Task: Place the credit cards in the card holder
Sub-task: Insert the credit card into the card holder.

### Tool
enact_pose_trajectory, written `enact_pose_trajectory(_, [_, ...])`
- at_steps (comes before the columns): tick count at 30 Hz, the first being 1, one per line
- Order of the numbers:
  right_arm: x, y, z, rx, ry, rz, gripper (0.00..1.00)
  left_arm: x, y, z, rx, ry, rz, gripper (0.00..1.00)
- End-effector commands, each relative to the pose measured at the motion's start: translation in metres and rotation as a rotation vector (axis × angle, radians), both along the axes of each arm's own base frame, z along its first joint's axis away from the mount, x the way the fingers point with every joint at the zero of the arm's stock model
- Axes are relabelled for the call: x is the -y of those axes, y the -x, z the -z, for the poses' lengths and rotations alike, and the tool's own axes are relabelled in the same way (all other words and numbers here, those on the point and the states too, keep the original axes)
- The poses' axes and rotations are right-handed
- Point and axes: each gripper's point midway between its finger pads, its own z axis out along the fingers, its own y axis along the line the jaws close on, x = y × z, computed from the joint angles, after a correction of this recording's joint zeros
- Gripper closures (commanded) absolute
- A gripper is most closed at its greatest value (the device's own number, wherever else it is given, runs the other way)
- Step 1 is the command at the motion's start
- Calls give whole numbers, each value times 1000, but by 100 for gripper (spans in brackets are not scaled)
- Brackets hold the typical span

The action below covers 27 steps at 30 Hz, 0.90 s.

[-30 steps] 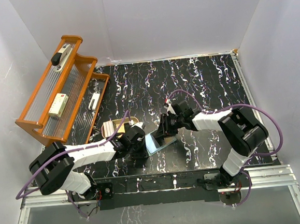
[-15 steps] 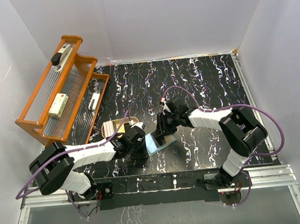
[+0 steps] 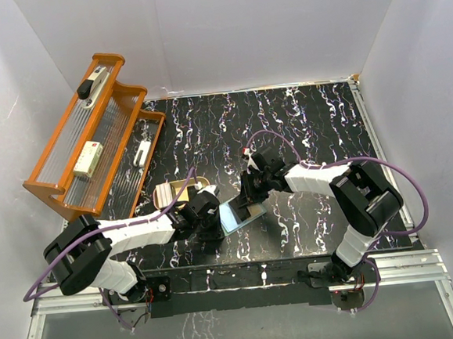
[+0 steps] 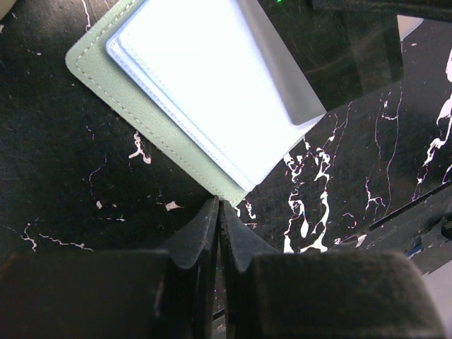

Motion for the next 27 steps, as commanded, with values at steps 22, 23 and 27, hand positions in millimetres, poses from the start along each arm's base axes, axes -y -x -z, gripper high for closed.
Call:
enact_pose_trajectory(22, [24,2,31,-42,200,-51,81,-44,18,34,-67,-219,0,96])
enact_pose_trajectory(23, [25,2,30,-43,205,-54,82,-44,18,35,-66,-220,-2,96])
enact_pose_trajectory(27, [27,4,34,-49,242,-71,79,-44,18,34,-63,-216,-6,96])
